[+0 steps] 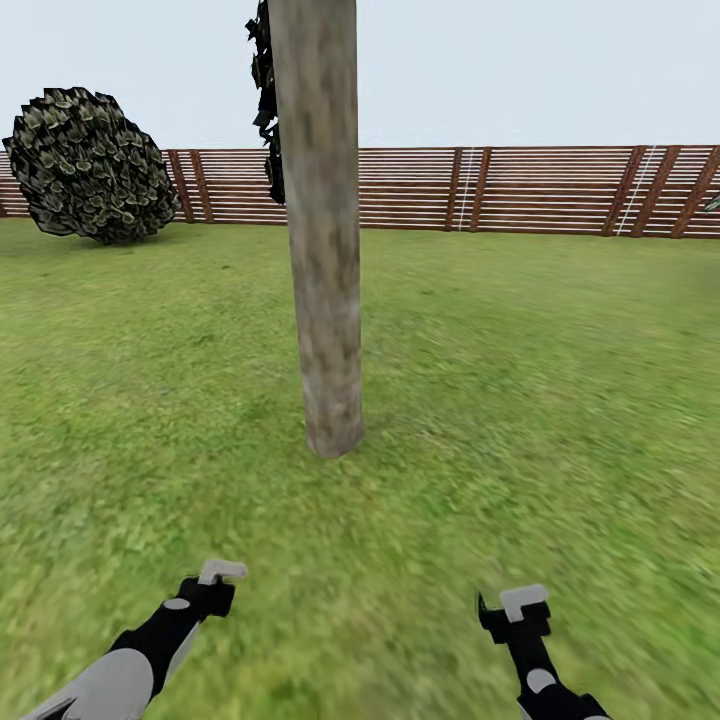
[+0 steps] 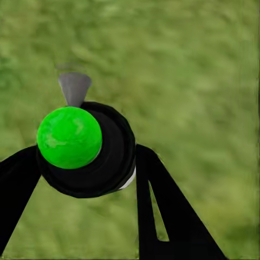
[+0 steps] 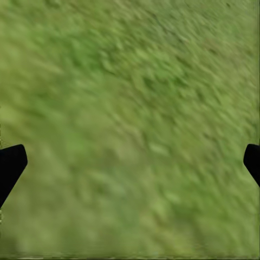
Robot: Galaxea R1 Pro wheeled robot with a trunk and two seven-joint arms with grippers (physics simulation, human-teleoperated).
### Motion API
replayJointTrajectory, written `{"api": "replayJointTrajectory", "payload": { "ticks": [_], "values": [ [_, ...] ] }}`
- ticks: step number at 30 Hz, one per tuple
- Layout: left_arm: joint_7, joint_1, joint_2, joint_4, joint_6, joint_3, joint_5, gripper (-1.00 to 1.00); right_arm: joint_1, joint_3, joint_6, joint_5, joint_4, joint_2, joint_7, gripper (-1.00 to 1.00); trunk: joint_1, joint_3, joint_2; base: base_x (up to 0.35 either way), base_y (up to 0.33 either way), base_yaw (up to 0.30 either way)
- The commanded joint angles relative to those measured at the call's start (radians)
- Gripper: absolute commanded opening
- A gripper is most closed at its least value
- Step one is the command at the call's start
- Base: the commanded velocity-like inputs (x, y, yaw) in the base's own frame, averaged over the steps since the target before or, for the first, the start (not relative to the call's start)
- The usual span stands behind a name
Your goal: In the garden, pick up the pesticide atomizer on the floor and spray pesticide onto both trees until each tree trunk is fully covered.
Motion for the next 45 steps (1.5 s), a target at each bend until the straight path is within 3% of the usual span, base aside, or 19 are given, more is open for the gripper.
{"api": "replayJointTrajectory", "payload": {
  "ticks": [1, 2, 3, 4, 9, 12, 27, 34, 45],
  "values": [
    [-0.001, 0.000, -0.001, 0.000, 0.019, 0.001, 0.001, -1.00, 0.001, 0.000, -0.001, -0.005, 0.003, 0.000, -0.001, 1.00, 0.000, 0.000, 0.000, 0.000, 0.000, 0.000],
    [-0.002, -0.001, -0.002, -0.001, 0.059, 0.002, 0.002, -1.00, 0.003, 0.001, -0.002, -0.014, 0.007, 0.001, -0.001, 1.00, 0.000, 0.000, 0.000, 0.000, 0.000, 0.000],
    [-0.009, -0.010, -0.006, -0.004, 0.162, 0.003, 0.002, -1.00, 0.006, 0.000, -0.004, -0.037, 0.014, 0.007, -0.004, 1.00, 0.000, 0.000, 0.000, 0.000, 0.000, 0.000],
    [-0.017, -0.013, -0.007, -0.005, 0.195, 0.003, 0.001, -1.00, 0.007, 0.000, -0.004, -0.054, 0.016, 0.008, -0.005, 1.00, 0.000, 0.000, 0.000, 0.000, 0.000, 0.000],
    [-0.041, -0.018, -0.007, -0.006, 0.257, 0.001, 0.002, -1.00, 0.008, 0.001, -0.004, -0.135, 0.019, 0.008, -0.006, 1.00, 0.000, 0.000, 0.000, 0.090, 0.000, 0.000],
    [-0.046, -0.026, -0.008, -0.006, 0.304, 0.002, 0.002, -1.00, 0.010, 0.001, -0.004, -0.164, 0.020, 0.003, -0.007, 1.00, 0.000, 0.000, 0.000, 0.284, -0.025, 0.000],
    [-0.110, -0.138, -0.009, -0.007, 0.417, 0.002, 0.001, -1.00, 0.023, 0.001, -0.004, -0.172, 0.019, -0.002, -0.007, 1.00, 0.000, 0.000, 0.000, 0.186, -0.191, -0.212],
    [-0.110, -0.155, -0.003, -0.008, 0.419, 0.000, 0.001, -1.00, 0.023, 0.001, -0.004, -0.172, 0.019, -0.001, -0.007, 1.00, 0.000, 0.000, 0.000, 0.117, -0.257, -0.287],
    [-0.111, -0.156, 0.009, -0.094, 0.421, 0.001, 0.003, -1.00, 0.023, 0.002, -0.005, -0.171, 0.020, 0.000, -0.006, 1.00, 0.000, 0.000, 0.000, 0.067, -0.037, -0.026]
  ]
}}
